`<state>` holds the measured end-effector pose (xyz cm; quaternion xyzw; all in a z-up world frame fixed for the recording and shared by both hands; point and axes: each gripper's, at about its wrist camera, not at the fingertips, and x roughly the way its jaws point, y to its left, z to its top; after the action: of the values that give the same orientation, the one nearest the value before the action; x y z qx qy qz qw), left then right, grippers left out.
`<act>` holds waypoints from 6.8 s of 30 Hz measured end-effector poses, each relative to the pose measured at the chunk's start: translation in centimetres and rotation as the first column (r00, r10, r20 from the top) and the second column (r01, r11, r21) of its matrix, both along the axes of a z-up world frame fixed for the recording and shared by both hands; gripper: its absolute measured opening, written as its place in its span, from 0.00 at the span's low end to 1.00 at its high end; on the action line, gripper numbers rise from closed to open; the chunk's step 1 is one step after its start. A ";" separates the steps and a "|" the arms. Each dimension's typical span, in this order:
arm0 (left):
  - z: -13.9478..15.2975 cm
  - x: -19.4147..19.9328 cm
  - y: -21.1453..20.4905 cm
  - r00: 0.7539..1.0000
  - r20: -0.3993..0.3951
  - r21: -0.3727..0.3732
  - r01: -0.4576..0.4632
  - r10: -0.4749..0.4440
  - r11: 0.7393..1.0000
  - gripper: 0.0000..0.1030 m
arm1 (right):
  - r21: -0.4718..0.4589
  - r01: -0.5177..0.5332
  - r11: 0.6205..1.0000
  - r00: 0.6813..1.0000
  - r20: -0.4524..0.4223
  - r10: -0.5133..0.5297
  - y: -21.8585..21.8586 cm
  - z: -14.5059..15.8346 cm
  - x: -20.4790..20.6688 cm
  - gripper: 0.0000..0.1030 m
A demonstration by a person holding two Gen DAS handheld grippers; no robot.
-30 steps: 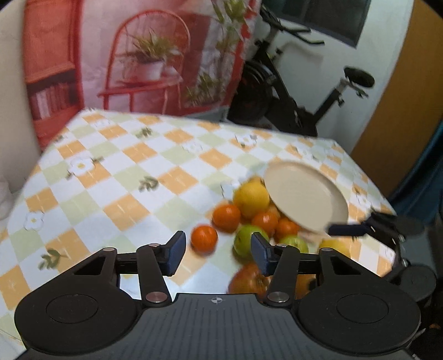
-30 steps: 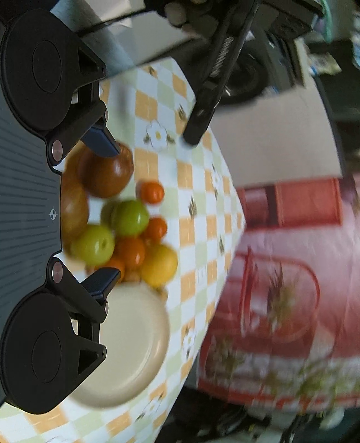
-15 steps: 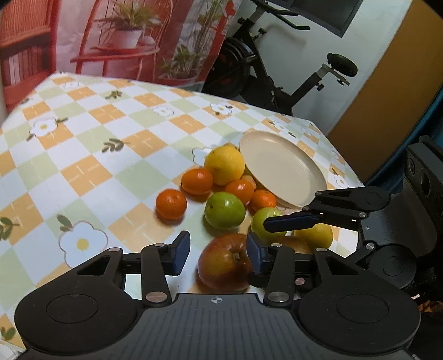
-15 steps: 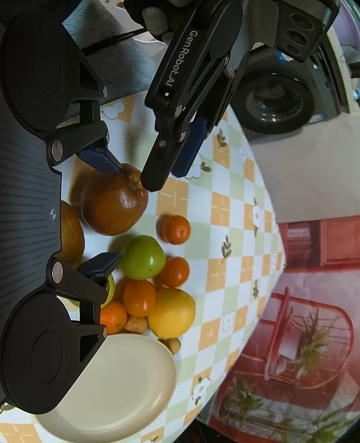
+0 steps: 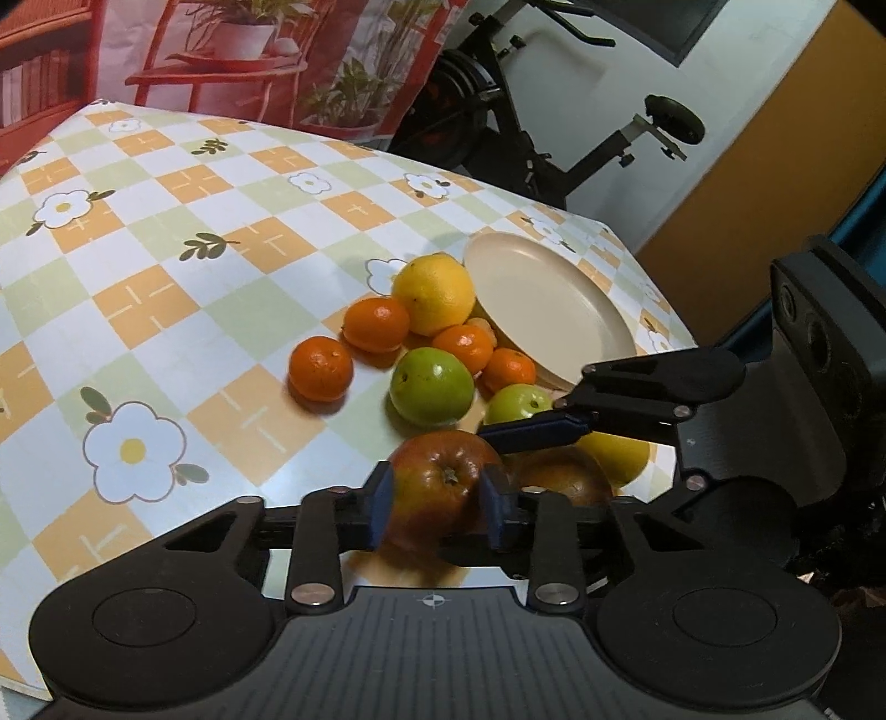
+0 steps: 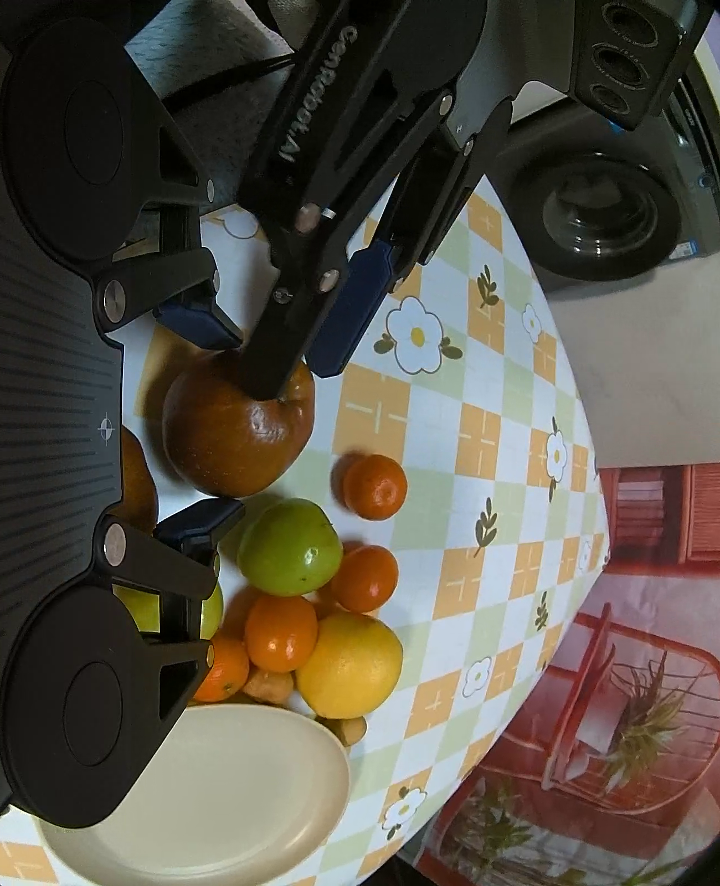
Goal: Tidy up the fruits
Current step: 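Close the left gripper around the red apple, then lift the red apple with the left gripper and carry it over the plate, then open the left gripper to release the red apple onto the plate, then move the left tool to the yellow lemon and grasp it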
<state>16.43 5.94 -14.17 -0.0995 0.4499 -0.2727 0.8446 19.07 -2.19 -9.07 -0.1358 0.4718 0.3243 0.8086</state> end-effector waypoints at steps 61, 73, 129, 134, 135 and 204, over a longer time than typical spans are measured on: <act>4.5 3.8 -1.9 0.995 0.080 -0.046 -0.058 0.062 0.997 0.47 | 0.223 0.188 0.957 0.965 0.141 -0.222 -3.9 2.6 1.0 0.55; 5.9 8.8 -10.2 0.988 0.122 0.026 0.093 -0.096 0.995 0.46 | 0.272 0.303 0.913 0.918 0.175 -0.357 -12.3 3.1 3.2 0.55; 4.1 14.3 -15.0 0.987 0.161 0.110 -0.048 0.030 0.993 0.47 | 0.343 0.546 0.764 0.772 0.148 -0.618 -20.2 -2.1 3.9 0.61; 5.8 9.9 -13.5 0.966 0.242 0.108 -0.115 0.086 0.988 0.47 | 0.362 0.550 0.752 0.750 0.181 -0.636 -19.7 -1.5 0.3 0.60; 6.0 8.9 -13.0 0.962 0.256 0.105 -0.127 0.096 0.986 0.48 | 0.362 0.547 0.755 0.749 0.191 -0.635 -19.5 -1.4 -0.4 0.60; -0.3 5.1 -14.8 0.977 -0.143 0.004 0.157 -0.155 0.988 0.33 | 0.327 0.425 0.844 0.853 0.167 -0.495 -15.9 -4.0 -8.8 0.54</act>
<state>21.50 -8.88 -14.43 -0.0767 0.5176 -0.3268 0.7870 10.25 -18.11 -13.11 0.0583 0.3370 0.1630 0.9255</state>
